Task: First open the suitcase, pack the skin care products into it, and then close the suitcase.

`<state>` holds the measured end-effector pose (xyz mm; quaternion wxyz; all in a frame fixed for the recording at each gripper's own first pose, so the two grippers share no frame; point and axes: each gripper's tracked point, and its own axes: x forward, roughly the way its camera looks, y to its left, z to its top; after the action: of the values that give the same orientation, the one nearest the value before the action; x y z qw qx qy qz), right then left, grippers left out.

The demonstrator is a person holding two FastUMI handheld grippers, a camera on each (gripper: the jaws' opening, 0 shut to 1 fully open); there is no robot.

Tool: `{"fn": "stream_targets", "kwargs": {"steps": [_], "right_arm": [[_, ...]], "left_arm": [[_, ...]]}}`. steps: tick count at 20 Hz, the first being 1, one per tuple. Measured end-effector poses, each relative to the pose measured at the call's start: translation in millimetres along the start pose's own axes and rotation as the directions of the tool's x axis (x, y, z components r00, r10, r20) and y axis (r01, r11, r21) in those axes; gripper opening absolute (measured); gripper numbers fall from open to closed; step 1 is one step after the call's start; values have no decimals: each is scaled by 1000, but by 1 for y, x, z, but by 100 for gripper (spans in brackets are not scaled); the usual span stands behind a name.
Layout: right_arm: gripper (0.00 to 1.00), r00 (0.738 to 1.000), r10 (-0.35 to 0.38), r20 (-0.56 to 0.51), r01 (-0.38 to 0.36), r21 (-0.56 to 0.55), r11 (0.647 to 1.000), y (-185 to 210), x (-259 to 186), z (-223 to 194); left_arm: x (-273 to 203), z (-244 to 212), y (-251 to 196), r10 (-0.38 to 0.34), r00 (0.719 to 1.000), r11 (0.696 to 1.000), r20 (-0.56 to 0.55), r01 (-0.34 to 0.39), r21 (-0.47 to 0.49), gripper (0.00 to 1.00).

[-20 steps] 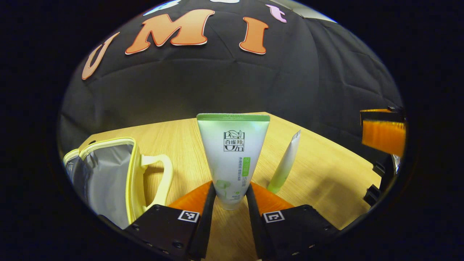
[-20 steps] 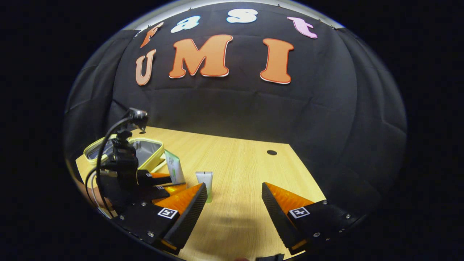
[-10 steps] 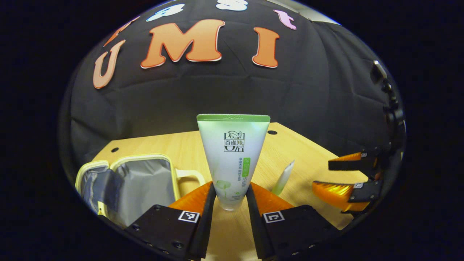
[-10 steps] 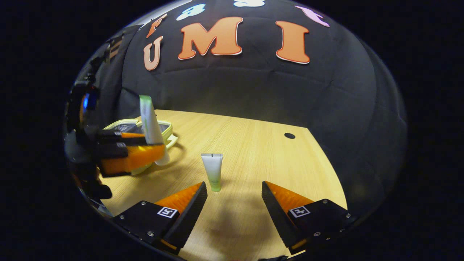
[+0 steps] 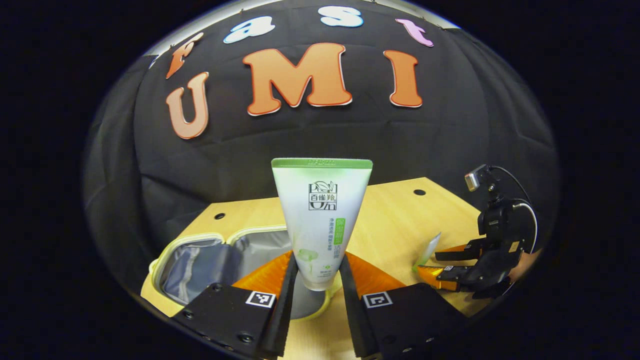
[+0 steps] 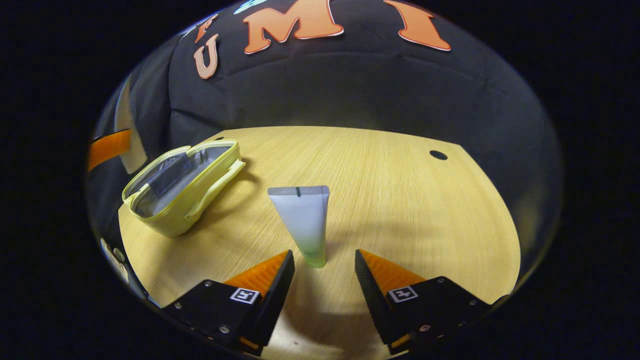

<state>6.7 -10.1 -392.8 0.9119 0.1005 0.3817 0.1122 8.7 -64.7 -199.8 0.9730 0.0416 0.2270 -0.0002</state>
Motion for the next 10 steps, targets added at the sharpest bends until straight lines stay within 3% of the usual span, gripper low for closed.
{"fn": "stream_targets", "kwargs": {"steps": [2, 4, 5, 10], "right_arm": [[56, 1000, 10, -19, -9, 39, 999, 3, 13, -3], [48, 1000, 16, -5, -15, 61, 998, 9, 18, 3], [39, 1000, 19, -2, -19, 65, 998, 12, 18, 5], [35, 1000, 1, 19, -2, 72, 997, 33, 5, 20]], "left_arm": [[-10, -4, 19, 48, 999, 999, -18, -48, -7, 49], [-14, -11, 36, 78, 996, 997, -33, -78, -10, 49], [-14, -12, 44, 86, 996, 996, -37, -86, -9, 48], [-4, -23, 80, 64, 997, 998, -48, -65, -26, 49]]}}
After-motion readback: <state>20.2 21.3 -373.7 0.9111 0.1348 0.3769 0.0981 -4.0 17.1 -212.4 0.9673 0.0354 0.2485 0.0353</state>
